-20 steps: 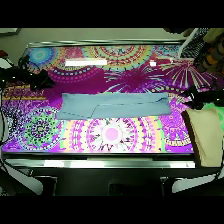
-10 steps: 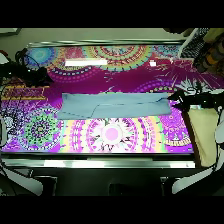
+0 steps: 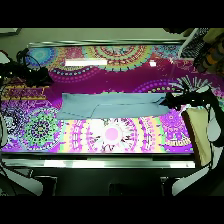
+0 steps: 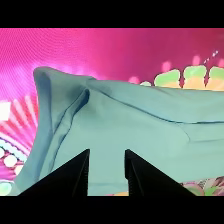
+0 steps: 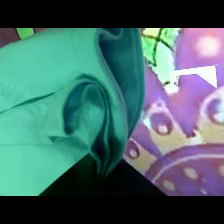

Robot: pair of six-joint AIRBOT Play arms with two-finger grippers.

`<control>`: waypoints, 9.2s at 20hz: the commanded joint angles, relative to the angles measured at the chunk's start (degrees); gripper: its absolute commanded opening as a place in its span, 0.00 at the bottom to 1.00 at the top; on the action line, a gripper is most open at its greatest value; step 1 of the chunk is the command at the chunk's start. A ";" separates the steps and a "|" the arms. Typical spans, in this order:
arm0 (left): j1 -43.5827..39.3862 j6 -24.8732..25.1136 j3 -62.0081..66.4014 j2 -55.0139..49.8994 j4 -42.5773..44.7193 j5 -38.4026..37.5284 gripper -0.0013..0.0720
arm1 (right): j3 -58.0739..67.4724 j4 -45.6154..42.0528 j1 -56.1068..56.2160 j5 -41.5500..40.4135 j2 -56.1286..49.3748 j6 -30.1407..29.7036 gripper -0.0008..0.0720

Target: Fold the clothes and pants, and hang the long-sleeved shirts on hangers.

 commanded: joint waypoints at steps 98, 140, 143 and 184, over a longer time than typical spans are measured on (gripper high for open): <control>-6.67 -2.54 -7.69 23.23 20.33 -7.63 0.04 | -19.45 6.29 1.27 -1.40 18.56 1.46 0.81; -6.67 -2.58 -7.69 21.73 20.35 -7.48 0.04 | 19.32 -13.33 -9.11 -13.84 15.80 52.02 0.07; -6.67 -2.58 -7.69 21.73 20.35 -7.48 0.04 | 19.32 -20.31 -11.30 -13.49 18.91 59.60 0.07; -6.67 -2.78 -7.69 21.70 20.33 -8.17 0.04 | -15.74 -71.43 -11.50 26.53 41.62 58.03 0.07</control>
